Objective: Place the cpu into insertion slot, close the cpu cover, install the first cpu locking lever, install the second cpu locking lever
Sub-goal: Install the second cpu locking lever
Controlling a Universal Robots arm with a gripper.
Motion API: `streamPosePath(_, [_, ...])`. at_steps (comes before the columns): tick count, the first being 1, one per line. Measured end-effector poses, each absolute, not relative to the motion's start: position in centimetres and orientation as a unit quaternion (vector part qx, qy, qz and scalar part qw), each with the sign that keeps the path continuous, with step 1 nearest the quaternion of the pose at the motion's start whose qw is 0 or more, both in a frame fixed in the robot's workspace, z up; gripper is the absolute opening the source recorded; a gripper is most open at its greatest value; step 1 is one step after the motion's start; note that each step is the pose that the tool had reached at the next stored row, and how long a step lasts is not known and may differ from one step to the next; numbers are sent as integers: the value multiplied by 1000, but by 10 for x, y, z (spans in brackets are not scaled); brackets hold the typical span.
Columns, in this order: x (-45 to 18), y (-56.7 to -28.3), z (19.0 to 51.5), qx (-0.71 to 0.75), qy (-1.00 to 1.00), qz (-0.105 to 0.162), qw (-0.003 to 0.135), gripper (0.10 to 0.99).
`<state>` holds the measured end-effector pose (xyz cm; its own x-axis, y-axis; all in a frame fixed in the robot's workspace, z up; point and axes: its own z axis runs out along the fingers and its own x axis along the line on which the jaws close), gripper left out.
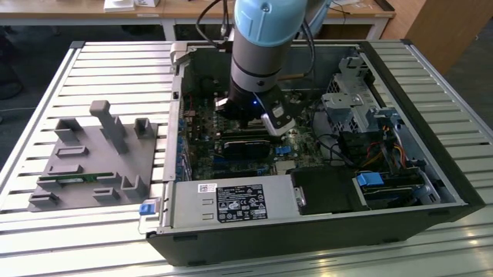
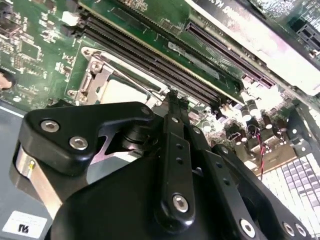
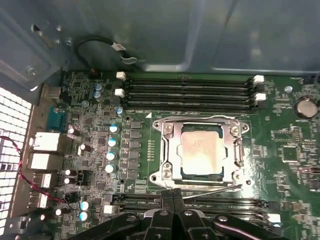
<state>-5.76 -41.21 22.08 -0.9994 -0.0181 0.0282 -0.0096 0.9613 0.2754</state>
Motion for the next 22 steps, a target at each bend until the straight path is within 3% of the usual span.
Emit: streamPosePath(22, [-65, -417, 199, 6, -986, -166, 15, 122])
